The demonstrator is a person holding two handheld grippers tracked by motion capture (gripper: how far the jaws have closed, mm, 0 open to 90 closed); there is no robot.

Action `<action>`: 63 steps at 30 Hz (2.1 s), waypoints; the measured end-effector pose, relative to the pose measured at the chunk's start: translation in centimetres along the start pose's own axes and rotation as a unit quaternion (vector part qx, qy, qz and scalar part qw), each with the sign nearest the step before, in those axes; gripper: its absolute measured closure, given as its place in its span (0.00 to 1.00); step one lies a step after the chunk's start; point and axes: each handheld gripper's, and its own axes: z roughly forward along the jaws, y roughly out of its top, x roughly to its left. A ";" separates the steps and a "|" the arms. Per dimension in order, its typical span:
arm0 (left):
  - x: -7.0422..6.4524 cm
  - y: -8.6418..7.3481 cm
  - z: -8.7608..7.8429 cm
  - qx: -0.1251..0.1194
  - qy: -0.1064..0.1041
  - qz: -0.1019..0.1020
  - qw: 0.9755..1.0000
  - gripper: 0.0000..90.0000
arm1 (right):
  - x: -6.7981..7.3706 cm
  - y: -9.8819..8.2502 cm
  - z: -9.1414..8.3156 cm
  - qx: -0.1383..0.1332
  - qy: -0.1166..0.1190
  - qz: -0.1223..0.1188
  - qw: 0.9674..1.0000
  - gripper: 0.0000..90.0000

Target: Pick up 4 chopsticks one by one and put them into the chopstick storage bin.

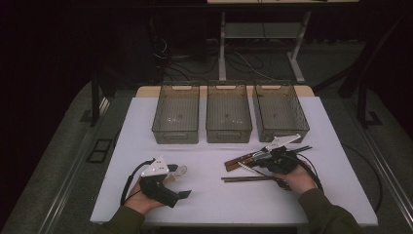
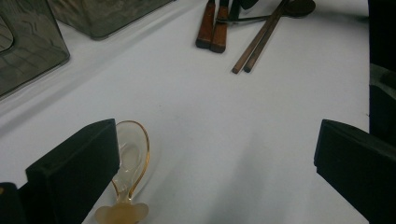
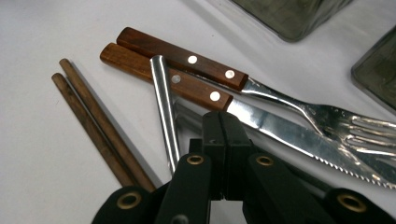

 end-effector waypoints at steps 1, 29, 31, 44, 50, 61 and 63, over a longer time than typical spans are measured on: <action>0.0 0.0 0.0 0.000 0.000 0.000 1.000 0.00 | 0.0 0.1 0.1 -0.003 -0.002 -0.001 1.000 1.00; 0.0 0.0 0.0 0.000 -0.002 -0.001 1.000 0.00 | -9.7 -3.6 -6.2 -0.013 -0.128 0.105 0.986 1.00; 0.0 0.0 0.0 0.000 -0.002 -0.001 1.000 0.00 | -10.4 -3.9 -6.1 -0.011 -0.134 0.112 0.985 1.00; 0.0 0.0 0.1 0.002 -0.003 -0.001 1.000 0.00 | -12.0 -4.1 -4.5 0.007 -0.144 0.129 0.981 1.00; 0.0 0.0 0.0 0.001 -0.003 -0.001 1.000 0.00 | -11.8 -4.3 -4.8 0.014 -0.144 0.130 0.981 1.00; 0.0 0.0 0.1 0.001 -0.005 -0.001 1.000 0.00 | -11.3 -4.8 -5.5 0.031 -0.149 0.125 0.980 1.00; 0.0 0.0 0.1 0.001 -0.005 0.000 1.000 0.00 | -11.2 -5.0 -5.6 0.033 -0.148 0.123 0.981 1.00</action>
